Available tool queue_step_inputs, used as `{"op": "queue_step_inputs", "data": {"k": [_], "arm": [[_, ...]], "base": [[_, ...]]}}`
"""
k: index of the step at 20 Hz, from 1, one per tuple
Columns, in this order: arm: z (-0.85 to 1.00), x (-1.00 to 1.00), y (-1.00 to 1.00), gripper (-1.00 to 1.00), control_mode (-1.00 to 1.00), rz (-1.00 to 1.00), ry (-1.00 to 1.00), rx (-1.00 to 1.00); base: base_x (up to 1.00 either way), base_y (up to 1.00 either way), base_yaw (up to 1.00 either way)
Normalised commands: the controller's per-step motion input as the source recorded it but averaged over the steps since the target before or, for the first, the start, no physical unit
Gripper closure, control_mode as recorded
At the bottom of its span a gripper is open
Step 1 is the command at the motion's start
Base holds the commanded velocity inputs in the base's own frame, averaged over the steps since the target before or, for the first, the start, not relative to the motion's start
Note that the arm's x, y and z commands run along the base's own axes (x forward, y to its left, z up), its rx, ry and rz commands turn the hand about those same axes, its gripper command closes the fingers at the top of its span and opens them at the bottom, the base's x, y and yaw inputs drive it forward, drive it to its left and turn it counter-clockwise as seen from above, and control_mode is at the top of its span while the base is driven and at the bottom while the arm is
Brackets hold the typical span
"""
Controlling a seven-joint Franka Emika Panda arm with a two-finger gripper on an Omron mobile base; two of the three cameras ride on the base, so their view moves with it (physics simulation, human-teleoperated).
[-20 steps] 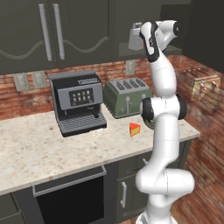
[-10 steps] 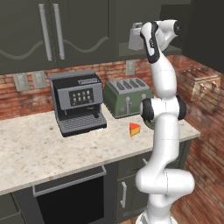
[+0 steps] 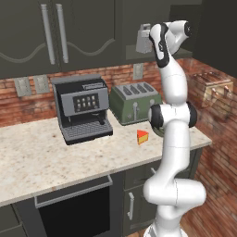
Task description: Pick the cheese from the fridge and the cheese grater from the cabinet and place them next to the salad bowl.
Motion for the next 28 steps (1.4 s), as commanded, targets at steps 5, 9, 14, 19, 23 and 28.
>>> {"op": "queue_step_inputs", "data": {"k": [5,9,14,19,23,28], "arm": [[-0.02,0.0,0.02,-1.0,-1.0,0.0,0.04,0.0],[-0.07,0.0,0.06,-1.0,-1.0,0.0,0.07,0.0],[-0.02,0.0,0.04,-1.0,-1.0,0.0,0.01,0.0],[0.0,0.0,0.0,-1.0,-1.0,0.0,0.0,0.0],[0.0,0.06,0.0,-1.0,-1.0,0.0,0.0,0.0],[0.0,0.04,0.0,-1.0,-1.0,0.0,0.0,0.0]], "base": [[0.0,0.0,0.0],[0.0,0.0,0.0],[0.0,0.0,0.0],[0.0,0.0,0.0],[0.0,0.0,0.0],[0.0,0.0,0.0]]}}
